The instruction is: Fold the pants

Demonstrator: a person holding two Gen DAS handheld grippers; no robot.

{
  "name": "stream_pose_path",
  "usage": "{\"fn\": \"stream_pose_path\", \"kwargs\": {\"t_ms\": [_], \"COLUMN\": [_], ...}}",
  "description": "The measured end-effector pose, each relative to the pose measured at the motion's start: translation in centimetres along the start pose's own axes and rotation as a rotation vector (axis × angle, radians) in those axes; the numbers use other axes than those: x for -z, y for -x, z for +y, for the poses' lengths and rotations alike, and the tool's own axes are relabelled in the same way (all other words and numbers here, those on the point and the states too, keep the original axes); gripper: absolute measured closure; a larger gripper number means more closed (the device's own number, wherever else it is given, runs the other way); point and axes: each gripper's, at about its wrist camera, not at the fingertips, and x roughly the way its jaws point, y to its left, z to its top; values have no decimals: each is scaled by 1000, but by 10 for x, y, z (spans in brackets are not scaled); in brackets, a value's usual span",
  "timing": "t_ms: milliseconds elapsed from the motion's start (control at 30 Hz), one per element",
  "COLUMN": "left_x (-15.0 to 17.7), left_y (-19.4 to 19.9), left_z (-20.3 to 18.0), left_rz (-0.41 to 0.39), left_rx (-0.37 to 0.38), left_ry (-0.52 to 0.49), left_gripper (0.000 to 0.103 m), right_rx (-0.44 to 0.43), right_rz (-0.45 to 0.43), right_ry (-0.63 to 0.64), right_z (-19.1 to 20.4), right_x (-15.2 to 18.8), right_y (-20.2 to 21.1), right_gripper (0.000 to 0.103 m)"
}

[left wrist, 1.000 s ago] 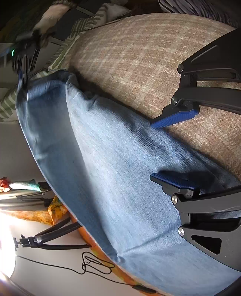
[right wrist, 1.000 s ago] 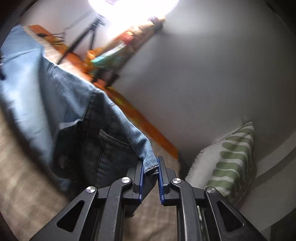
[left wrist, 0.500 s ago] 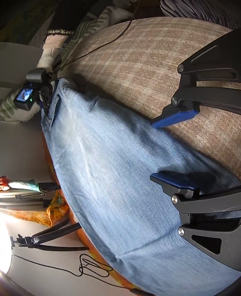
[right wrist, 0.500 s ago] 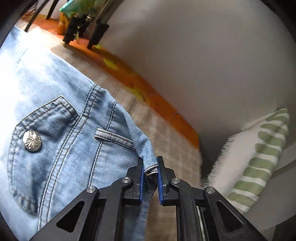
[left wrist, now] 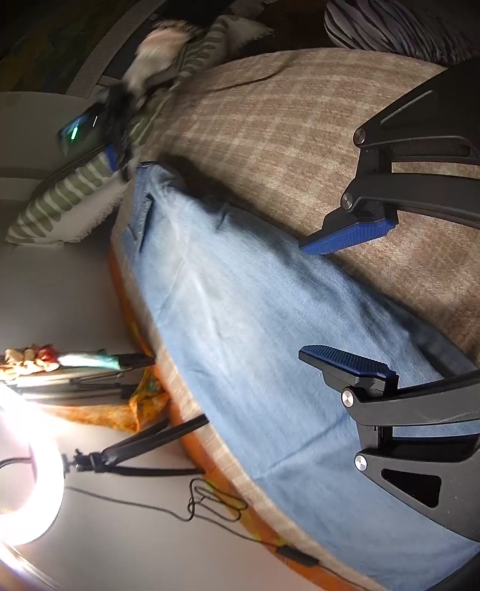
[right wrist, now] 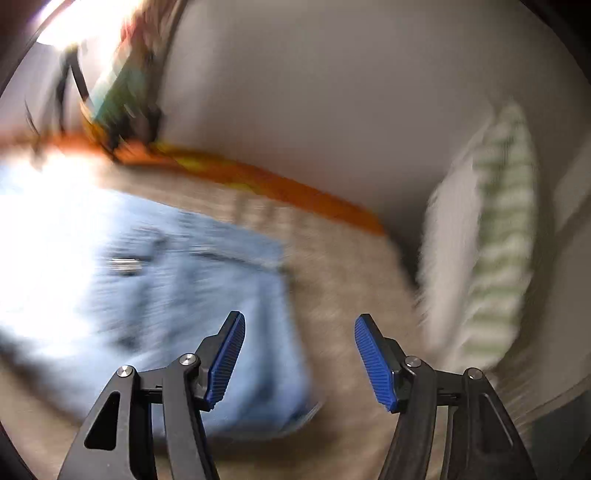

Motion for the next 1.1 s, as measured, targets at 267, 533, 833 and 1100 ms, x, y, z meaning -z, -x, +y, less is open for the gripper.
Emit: {"fn": "stream_pose_path", "kwargs": {"t_ms": [267,533,833,1100], "left_x": [3,8,7,8], "left_y": [8,13,16,23], "left_z": [-23,-27,-7,3], "left_rz": [13,31,14,0], "left_rx": [19,27,-2,-10], "left_ry": [-78,-80,-45,-31], "left_gripper": [53,53,53,53], "right_rx": [-501,-597,-679,-765], "right_rz": [64,130,190,195], "right_ry": [-143,-65,-55,-166], "right_z": [57,106,149,137], "right_x": [63,35,18,12], "right_y": [32,-4,-31,-10], "right_gripper": [39,39,38,91]}}
